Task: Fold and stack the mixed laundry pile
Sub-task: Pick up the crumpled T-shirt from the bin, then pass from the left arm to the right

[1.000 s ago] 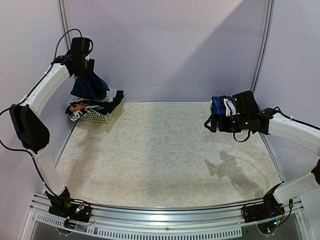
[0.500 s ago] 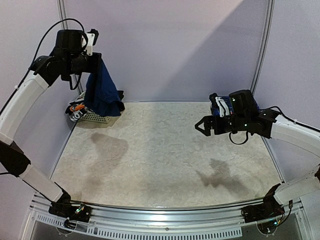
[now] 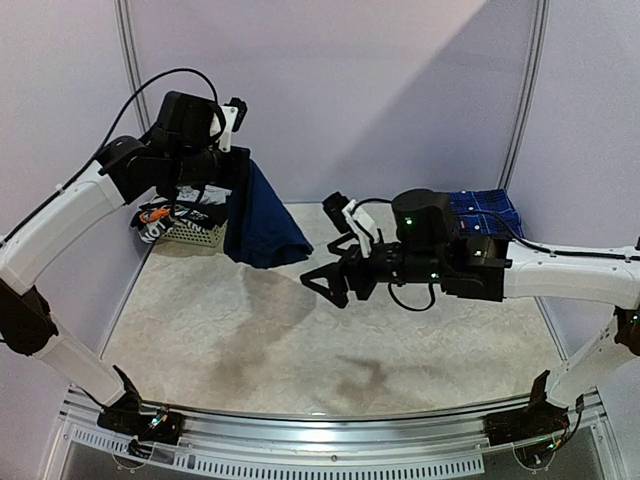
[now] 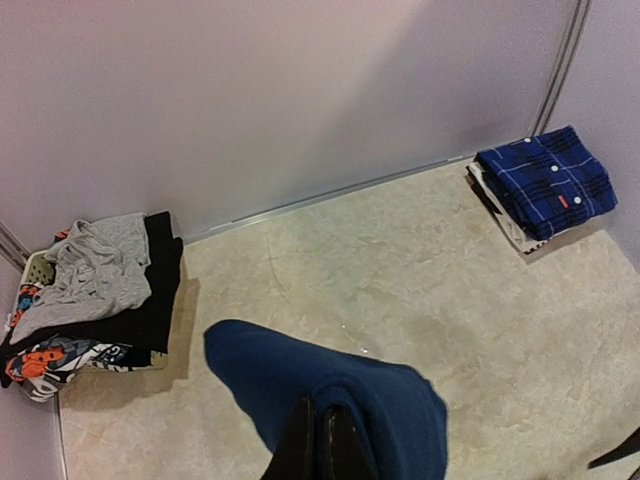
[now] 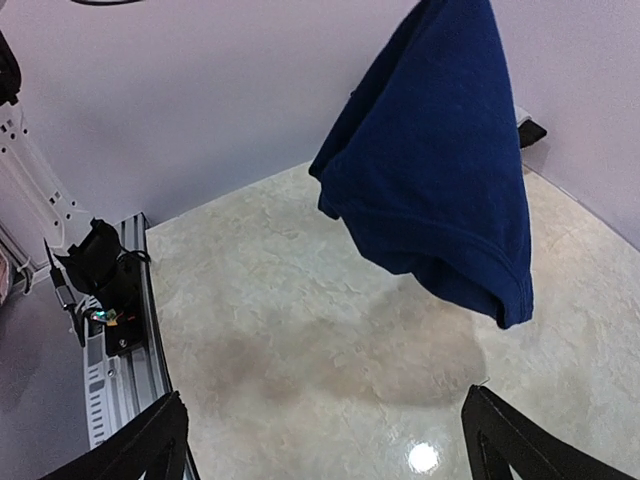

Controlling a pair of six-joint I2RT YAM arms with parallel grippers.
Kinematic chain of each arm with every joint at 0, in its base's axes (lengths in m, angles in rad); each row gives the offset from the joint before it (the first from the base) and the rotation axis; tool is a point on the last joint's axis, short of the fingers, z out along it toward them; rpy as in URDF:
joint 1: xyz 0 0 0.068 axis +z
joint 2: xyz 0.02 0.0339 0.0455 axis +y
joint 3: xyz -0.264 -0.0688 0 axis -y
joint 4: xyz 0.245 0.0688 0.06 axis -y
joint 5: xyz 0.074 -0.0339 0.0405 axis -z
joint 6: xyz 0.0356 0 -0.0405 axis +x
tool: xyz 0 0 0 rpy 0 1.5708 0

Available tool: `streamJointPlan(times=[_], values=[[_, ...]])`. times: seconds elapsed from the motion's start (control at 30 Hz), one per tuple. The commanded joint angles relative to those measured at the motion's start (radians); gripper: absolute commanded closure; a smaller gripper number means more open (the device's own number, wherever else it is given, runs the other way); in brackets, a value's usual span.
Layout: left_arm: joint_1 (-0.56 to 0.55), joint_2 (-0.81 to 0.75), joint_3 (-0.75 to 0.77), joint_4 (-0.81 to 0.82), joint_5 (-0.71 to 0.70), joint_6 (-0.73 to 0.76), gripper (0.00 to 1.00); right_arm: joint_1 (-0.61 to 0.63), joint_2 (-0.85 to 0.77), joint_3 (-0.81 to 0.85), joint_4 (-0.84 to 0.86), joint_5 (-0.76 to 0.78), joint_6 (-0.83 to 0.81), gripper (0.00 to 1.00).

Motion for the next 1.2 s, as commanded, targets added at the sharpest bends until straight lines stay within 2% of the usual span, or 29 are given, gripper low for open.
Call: streamJointPlan(times=[0.0, 0.3, 0.4, 0.47, 0.67, 0.73, 0.93, 0.97, 1.0, 1.03, 1.1, 1.13, 1.17], values=[[-0.054, 0.014, -0.009, 0.062, -0.031, -0.059, 1.0, 0.021, 0.101, 0.073, 0.123, 0.08, -0.019, 0.05], [-0.086, 0.004, -0.046, 0.071, -0.051, -0.106, 1.0, 0.043, 0.264, 0.211, 0.18, 0.08, 0.061, 0.13], [-0.095, -0.011, -0.062, 0.073, -0.053, -0.106, 1.0, 0.042, 0.299, 0.234, 0.192, 0.178, 0.073, 0.17], [-0.1, -0.021, -0.073, 0.074, -0.05, -0.104, 1.0, 0.042, 0.322, 0.26, 0.192, 0.234, 0.06, 0.22], [-0.106, -0.054, -0.105, 0.072, -0.058, -0.098, 1.0, 0.041, 0.365, 0.286, 0.196, 0.323, 0.034, 0.67], [-0.106, -0.062, -0.113, 0.068, -0.063, -0.095, 1.0, 0.041, 0.363, 0.285, 0.194, 0.334, 0.034, 0.71], [-0.108, -0.092, -0.146, 0.077, -0.067, -0.098, 1.0, 0.041, 0.366, 0.287, 0.188, 0.345, 0.039, 0.97], [-0.108, -0.095, -0.152, 0.08, -0.067, -0.098, 1.0, 0.041, 0.369, 0.291, 0.184, 0.335, 0.042, 0.97], [-0.108, -0.099, -0.156, 0.083, -0.069, -0.098, 1.0, 0.041, 0.373, 0.293, 0.18, 0.314, 0.046, 0.93], [-0.108, -0.1, -0.159, 0.084, -0.074, -0.098, 1.0, 0.042, 0.372, 0.294, 0.18, 0.273, 0.054, 0.81], [-0.108, -0.102, -0.164, 0.085, -0.083, -0.099, 1.0, 0.043, 0.364, 0.286, 0.196, 0.204, 0.067, 0.47], [-0.108, -0.102, -0.166, 0.085, -0.086, -0.1, 1.0, 0.043, 0.358, 0.28, 0.204, 0.173, 0.085, 0.37], [-0.108, -0.103, -0.168, 0.086, -0.088, -0.1, 1.0, 0.043, 0.353, 0.273, 0.213, 0.151, 0.093, 0.33]])
